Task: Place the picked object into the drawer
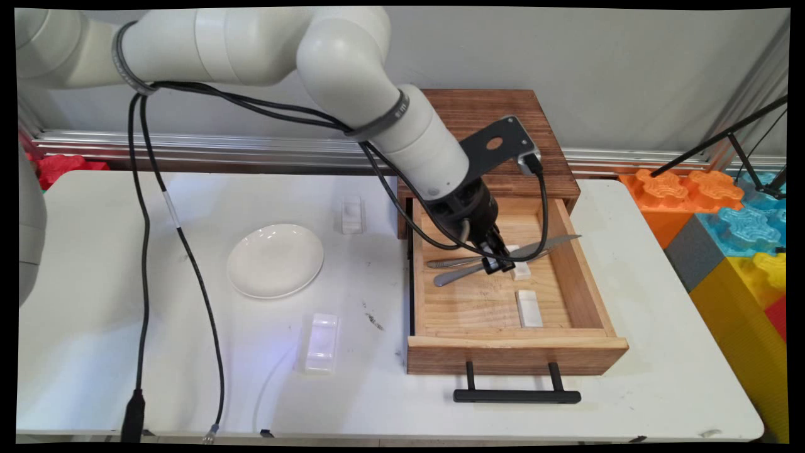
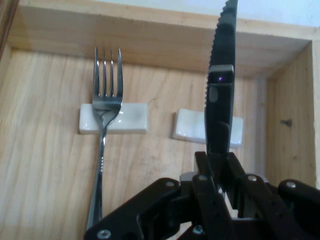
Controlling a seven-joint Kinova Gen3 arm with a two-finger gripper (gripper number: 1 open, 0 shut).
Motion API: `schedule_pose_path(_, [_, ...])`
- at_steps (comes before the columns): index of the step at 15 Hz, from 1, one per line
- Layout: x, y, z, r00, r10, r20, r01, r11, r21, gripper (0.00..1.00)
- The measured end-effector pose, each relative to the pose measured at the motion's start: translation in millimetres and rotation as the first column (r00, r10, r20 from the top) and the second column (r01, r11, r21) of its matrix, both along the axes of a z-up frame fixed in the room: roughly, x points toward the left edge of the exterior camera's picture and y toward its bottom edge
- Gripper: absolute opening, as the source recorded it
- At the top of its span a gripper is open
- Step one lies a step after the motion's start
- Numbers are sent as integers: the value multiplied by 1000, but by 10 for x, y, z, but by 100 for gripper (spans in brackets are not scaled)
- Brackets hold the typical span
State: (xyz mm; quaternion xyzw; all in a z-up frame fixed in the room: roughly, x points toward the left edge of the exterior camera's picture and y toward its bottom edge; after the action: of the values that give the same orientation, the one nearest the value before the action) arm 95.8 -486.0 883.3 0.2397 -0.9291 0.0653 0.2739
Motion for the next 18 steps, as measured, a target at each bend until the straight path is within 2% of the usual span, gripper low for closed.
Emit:
schedule_pose_path(11, [-118,-18,-338,999,-9,-36,8,1000,-19,0])
schedule_pose_path(18, [-98,-15,-544,998,-41,-45,40,999,-29,0])
